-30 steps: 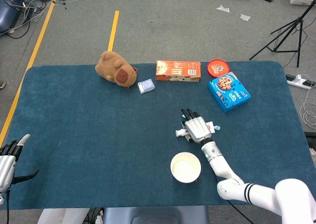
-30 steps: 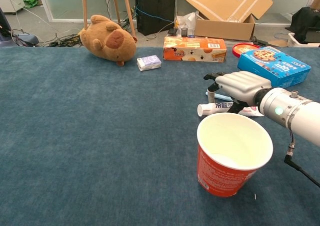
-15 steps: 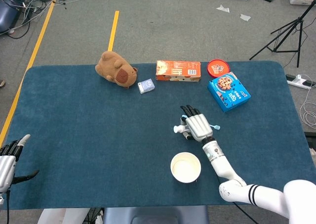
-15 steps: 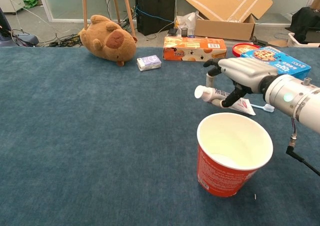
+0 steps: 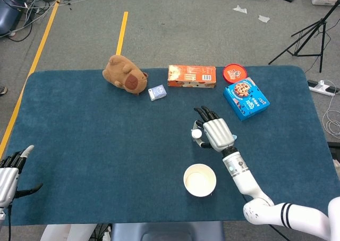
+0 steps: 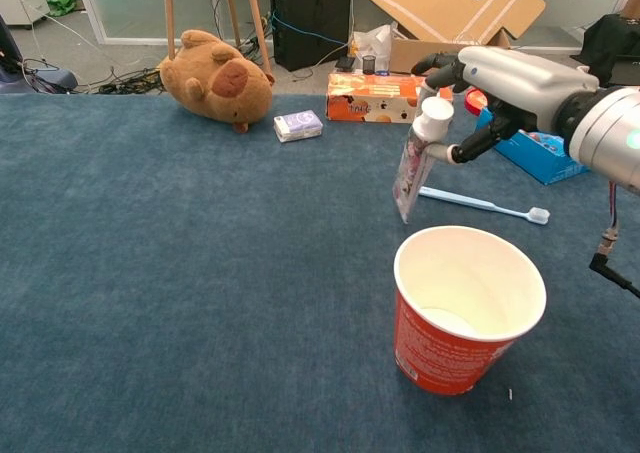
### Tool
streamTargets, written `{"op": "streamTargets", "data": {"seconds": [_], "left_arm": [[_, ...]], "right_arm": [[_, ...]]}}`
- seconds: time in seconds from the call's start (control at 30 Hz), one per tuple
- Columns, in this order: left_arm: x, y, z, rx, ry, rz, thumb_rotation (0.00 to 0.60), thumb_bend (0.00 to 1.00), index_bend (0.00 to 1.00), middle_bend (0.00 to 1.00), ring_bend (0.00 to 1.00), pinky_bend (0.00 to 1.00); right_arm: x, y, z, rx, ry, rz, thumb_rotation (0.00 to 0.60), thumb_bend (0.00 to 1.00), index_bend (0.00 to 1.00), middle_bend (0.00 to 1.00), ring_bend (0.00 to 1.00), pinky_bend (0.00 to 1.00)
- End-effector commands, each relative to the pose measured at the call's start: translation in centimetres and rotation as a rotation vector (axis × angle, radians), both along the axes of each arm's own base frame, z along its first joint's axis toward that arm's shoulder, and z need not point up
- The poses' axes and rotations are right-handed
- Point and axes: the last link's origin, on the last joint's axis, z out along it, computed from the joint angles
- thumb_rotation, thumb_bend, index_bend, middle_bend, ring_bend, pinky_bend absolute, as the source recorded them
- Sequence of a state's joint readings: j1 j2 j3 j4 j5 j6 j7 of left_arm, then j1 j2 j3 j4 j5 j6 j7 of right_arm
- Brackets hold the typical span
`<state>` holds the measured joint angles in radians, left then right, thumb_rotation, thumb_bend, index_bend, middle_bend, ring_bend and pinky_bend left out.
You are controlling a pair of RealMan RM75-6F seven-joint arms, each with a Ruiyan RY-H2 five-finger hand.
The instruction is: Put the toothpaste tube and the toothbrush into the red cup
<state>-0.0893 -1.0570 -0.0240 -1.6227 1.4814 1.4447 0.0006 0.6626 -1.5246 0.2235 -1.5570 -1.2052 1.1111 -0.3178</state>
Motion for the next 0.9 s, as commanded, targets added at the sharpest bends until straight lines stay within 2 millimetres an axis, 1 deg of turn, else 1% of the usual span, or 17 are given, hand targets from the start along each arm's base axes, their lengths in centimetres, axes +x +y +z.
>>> {"op": "streamTargets", "data": {"seconds": [0.03,0.4,0.6,0.77,0.9], "left_arm": [[0.0,0.0,0.0,-0.001,0.0,0.0,0.6,0.0,0.04,0.17,0.16,0.2],[-0.1,0.1,-0.1,-0.003,0.003,0.005,0.6,0.0,0.04,0.17,0.16,0.2],[-0.1,0.1,-0.1,-0.004,0.004,0.007,0.6,0.0,0.04,0.17,0.16,0.2],[-0.1,0.1,-0.3,-0.007,0.01,0.008,0.6,0.0,0.04,0.17,0.16,0.2],[0.0,0.0,-0.3,-0.008,0.013,0.003,0.6,0.0,0.04,0.17,0.16,0.2]], "right_arm": [[0.3,0.4,0.9,-0.005,-0.034,0.007,0.6,0.25,0.67,0.13,0.0,0.19],[1.8,1.8,2.8,0.018,-0.146,0.026,0.6,0.25,0.67,0.13,0.0,0.19],[3.3,3.2,4.6,0.037,-0.215,0.055,0.6,0.25,0.67,0.13,0.0,0.19],[4.7,4.9,6.4,0.044,-0.258,0.092,0.6,0.25,0.67,0.14,0.0,0.19],[5.4,6.2,7.7,0.079,-0.281,0.095,0.6,0.25,0.67,0.14,0.0,0.19]]}}
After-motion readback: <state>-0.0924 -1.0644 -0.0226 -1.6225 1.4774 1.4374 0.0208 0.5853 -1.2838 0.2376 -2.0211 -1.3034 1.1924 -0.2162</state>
